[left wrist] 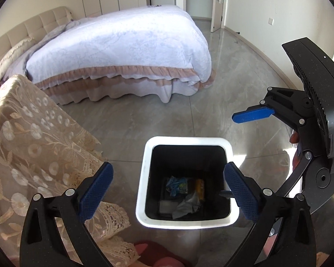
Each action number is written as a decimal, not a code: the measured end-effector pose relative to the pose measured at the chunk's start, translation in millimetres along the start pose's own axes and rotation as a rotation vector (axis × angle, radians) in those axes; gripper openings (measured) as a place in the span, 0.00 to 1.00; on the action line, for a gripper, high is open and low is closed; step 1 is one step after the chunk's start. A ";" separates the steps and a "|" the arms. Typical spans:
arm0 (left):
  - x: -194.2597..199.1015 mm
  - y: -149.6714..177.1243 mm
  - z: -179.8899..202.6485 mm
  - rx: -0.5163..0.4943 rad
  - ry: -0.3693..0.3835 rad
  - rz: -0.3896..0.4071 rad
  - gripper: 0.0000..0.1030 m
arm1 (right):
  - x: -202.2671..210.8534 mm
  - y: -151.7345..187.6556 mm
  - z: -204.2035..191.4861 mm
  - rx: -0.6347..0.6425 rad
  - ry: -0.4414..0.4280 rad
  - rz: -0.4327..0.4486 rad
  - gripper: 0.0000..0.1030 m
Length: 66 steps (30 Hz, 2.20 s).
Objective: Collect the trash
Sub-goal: 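Return both tools to the table, then grasp the pink paper with the left tool while the right tool grasps the crumpled green wrapper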
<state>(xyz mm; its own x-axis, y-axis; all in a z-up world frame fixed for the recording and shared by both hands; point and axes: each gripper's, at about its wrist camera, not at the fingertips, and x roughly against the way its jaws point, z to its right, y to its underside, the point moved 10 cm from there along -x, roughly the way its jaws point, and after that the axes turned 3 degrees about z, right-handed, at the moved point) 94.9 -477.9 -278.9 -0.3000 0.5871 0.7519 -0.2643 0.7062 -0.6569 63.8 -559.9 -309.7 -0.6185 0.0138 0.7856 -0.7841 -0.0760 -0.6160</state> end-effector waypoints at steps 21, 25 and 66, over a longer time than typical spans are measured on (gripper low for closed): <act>141.3 -21.0 -69.7 0.150 -0.302 0.261 0.95 | 80.4 -104.7 -61.5 0.078 0.000 0.313 0.96; 163.3 -11.6 -94.7 0.211 -0.349 0.286 0.95 | 89.7 -133.8 -84.6 0.069 -0.042 0.384 0.96; 269.7 104.8 -342.6 0.475 -0.676 0.229 0.92 | -52.8 -360.6 -237.9 0.130 -0.207 0.252 0.96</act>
<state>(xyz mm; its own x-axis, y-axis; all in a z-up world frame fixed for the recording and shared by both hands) 300.3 -109.9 -125.6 -0.8352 0.2262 0.5012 -0.4407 0.2698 -0.8561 367.0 -296.0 -142.8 -0.7576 -0.2234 0.6133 -0.5870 -0.1780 -0.7898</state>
